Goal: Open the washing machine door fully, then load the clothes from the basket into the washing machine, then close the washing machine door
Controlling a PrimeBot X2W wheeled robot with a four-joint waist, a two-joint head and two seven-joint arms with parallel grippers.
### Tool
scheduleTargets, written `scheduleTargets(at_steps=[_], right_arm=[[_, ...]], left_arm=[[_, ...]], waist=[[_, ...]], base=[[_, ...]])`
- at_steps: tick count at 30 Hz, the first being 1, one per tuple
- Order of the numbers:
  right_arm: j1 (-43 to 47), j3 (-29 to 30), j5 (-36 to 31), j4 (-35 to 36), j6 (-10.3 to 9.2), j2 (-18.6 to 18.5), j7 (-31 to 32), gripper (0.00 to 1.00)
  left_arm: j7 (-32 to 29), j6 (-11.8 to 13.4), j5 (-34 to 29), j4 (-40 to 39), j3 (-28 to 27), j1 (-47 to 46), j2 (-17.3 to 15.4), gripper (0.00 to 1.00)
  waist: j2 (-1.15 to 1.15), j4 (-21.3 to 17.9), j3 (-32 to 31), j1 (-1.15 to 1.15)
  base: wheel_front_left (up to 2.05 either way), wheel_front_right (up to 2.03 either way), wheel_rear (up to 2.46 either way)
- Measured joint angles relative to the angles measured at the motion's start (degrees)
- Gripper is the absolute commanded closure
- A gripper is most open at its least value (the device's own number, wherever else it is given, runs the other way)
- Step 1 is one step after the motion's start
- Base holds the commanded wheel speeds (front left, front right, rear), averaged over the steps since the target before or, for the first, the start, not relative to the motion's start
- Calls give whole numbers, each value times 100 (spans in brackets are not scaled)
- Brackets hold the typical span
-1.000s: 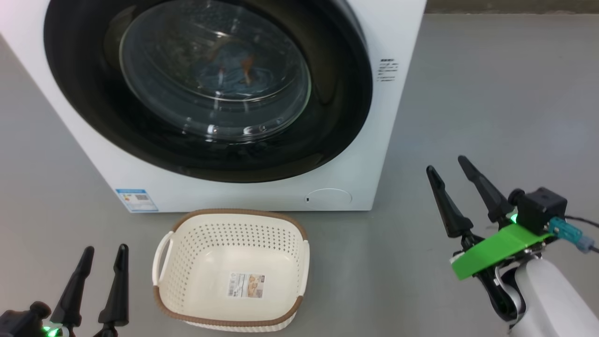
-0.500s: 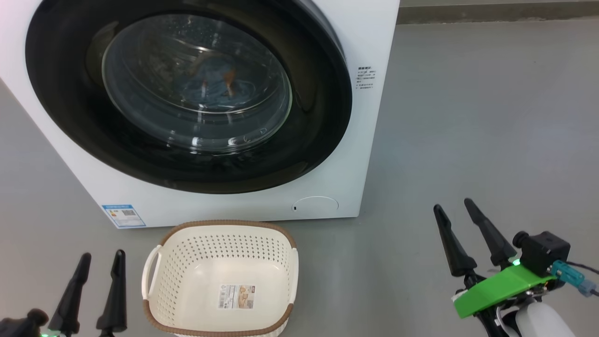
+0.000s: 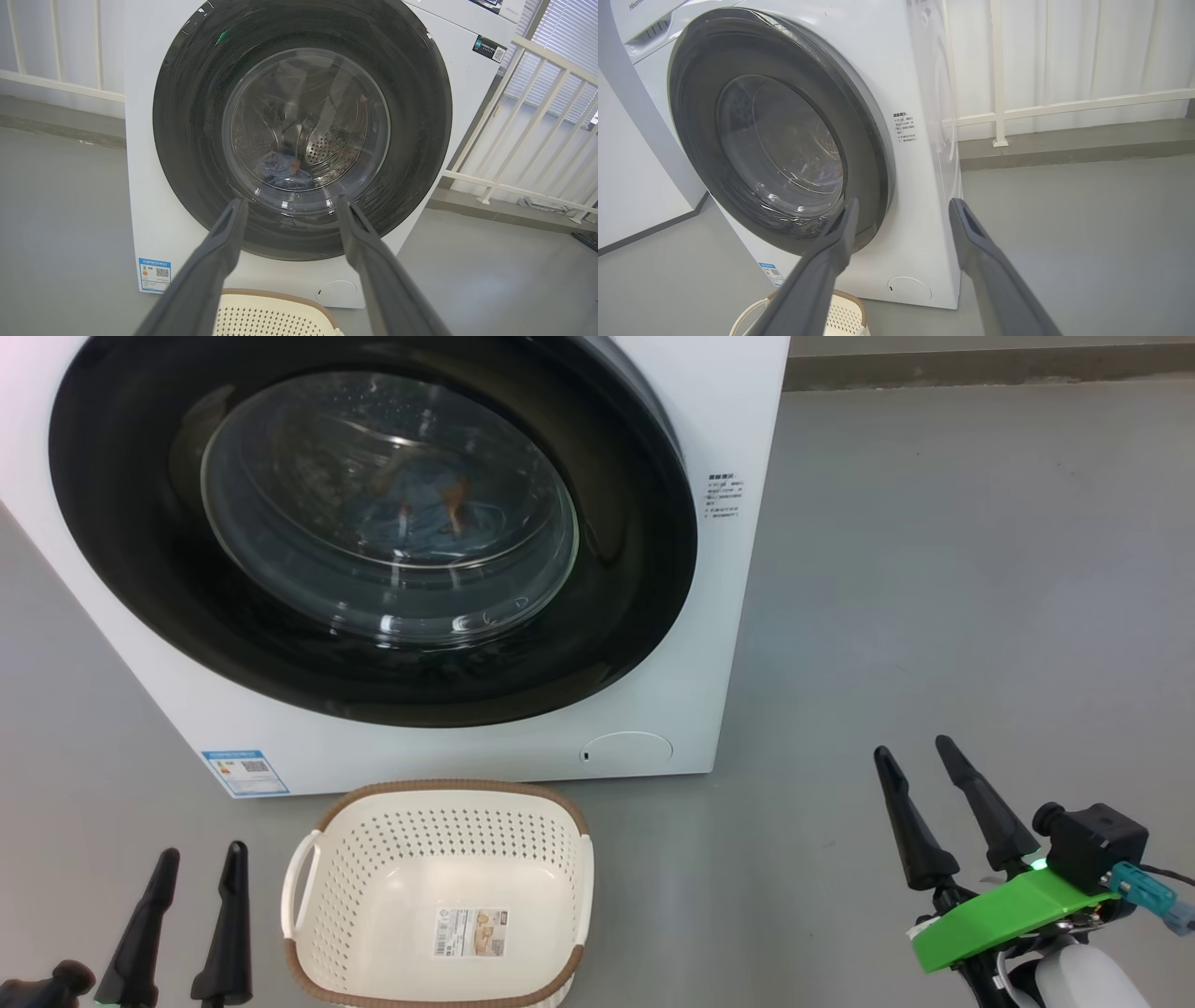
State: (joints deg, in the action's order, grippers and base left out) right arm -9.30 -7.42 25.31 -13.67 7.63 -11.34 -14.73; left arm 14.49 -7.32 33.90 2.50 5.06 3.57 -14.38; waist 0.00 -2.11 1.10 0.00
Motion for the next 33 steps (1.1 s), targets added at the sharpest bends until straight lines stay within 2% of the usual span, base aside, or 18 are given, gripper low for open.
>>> scheduleTargets(at_steps=[33], right_arm=[[1, 83, -54, 10, 0, 54, 0, 0]], left_arm=[[0, 0, -3, -2, 2, 0, 1, 0]], waist=[[0, 29, 102, 0]], base=[[0, 0, 0]])
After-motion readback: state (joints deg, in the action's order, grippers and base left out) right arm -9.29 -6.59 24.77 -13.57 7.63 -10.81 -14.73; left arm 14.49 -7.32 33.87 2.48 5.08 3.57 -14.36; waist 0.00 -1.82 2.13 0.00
